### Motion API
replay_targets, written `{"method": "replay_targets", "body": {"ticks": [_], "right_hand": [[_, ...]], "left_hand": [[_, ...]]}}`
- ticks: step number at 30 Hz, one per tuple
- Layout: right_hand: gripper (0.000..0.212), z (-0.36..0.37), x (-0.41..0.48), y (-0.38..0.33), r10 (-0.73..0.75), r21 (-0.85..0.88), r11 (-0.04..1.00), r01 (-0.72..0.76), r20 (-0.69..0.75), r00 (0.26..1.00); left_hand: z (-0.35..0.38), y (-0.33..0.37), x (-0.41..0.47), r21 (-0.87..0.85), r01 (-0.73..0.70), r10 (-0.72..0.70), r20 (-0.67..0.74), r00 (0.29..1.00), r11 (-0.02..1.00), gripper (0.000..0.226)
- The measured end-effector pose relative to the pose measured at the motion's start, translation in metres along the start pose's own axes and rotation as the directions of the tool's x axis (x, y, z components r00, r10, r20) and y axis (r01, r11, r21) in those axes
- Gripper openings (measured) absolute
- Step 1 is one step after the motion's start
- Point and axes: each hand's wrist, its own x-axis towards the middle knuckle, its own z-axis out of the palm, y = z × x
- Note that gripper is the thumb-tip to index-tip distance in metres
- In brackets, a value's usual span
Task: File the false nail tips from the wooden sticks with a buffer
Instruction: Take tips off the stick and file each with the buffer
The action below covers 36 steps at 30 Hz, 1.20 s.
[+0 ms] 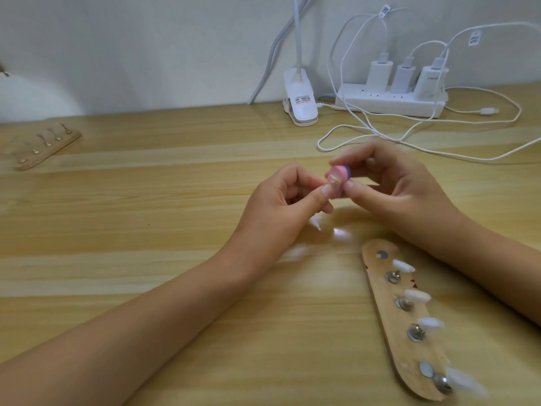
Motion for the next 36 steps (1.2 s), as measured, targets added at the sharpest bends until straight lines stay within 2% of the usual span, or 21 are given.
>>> {"method": "replay_targets", "body": {"ticks": [3, 7, 10, 12, 16, 24, 28, 32, 34, 36], "right_hand": [[0.026, 0.0, -0.001, -0.001, -0.079, -0.013, 0.997, 0.078, -0.057, 0.995], [0.027, -0.001, 0.0, 0.0, -0.081, -0.132, 0.988, 0.082, 0.008, 0.997], [0.035, -0.002, 0.001, 0.003, -0.151, -0.261, 0.953, 0.151, 0.021, 0.988], [0.037, -0.003, 0.002, 0.004, -0.154, -0.281, 0.948, 0.152, 0.017, 0.988], [0.034, -0.001, 0.002, 0.004, -0.261, -0.352, 0.899, 0.26, 0.047, 0.964], [0.033, -0.001, 0.003, 0.007, -0.197, -0.295, 0.935, 0.196, 0.028, 0.98], [0.031, -0.001, 0.003, 0.008, -0.247, -0.336, 0.906, 0.256, 0.072, 0.966], [0.027, -0.004, 0.008, 0.01, -0.113, -0.212, 0.972, 0.099, -0.056, 0.992], [0.025, -0.005, 0.007, 0.008, -0.169, -0.185, 0.971, 0.153, -0.075, 0.983], [0.028, -0.003, 0.005, 0.008, -0.246, -0.237, 0.941, 0.243, 0.02, 0.969]], "left_hand": [[0.0, -0.001, 0.0, 0.001, 0.004, -0.004, 0.001, 1.0, 1.0, 0.008], [-0.001, -0.002, 0.0, 0.004, 0.003, -0.003, 0.006, 1.0, 1.0, 0.009], [-0.001, -0.002, 0.001, -0.007, 0.01, -0.01, 0.014, 1.0, 1.0, 0.009], [-0.001, -0.002, 0.001, -0.011, 0.01, -0.01, 0.014, 1.0, 1.0, 0.008], [-0.001, -0.001, 0.002, -0.009, -0.003, 0.003, 0.017, 1.0, 1.0, 0.007], [-0.002, -0.002, 0.001, 0.001, 0.001, -0.001, 0.031, 1.0, 1.0, 0.007], [-0.001, -0.003, 0.001, 0.014, -0.007, 0.007, 0.034, 0.999, 1.0, 0.009], [0.0, -0.003, 0.002, -0.034, 0.013, -0.013, 0.004, 1.0, 0.999, 0.007], [0.0, -0.003, 0.002, -0.049, 0.021, -0.021, -0.004, 1.0, 0.999, 0.007], [0.0, -0.003, 0.003, -0.053, 0.021, -0.021, -0.007, 1.0, 0.998, 0.007]]}}
